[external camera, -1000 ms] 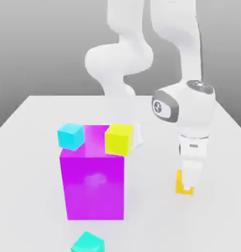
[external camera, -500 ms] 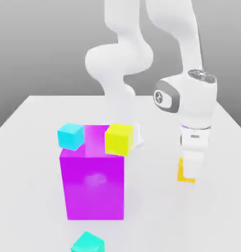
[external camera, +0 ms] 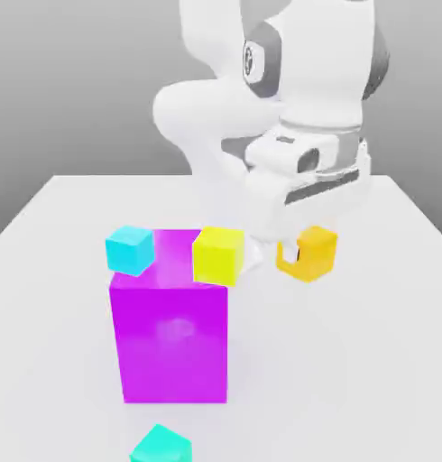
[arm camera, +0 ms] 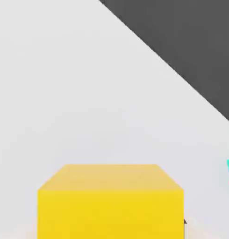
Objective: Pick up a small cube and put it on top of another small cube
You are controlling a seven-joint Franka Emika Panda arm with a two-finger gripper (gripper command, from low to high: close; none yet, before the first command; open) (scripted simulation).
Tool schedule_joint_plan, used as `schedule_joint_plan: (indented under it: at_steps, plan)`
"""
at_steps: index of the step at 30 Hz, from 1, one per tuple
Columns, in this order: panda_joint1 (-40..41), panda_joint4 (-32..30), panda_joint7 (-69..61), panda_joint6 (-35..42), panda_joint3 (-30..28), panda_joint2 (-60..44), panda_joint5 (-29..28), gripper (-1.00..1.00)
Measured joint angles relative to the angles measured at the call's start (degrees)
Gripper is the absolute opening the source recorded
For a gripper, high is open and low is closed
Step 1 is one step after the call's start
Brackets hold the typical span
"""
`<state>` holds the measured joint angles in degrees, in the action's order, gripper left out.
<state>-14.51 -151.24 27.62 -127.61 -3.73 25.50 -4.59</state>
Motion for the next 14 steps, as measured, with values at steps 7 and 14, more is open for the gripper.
schedule_joint_plan:
  at_steps: [7, 14]
  plan:
    - [8.08, 3.16, 11.38, 12.29, -1.9, 7.64, 1.02, -1.0]
    - [8.64, -2.15, 11.71, 4.41, -2.29, 4.78, 1.34, 1.0]
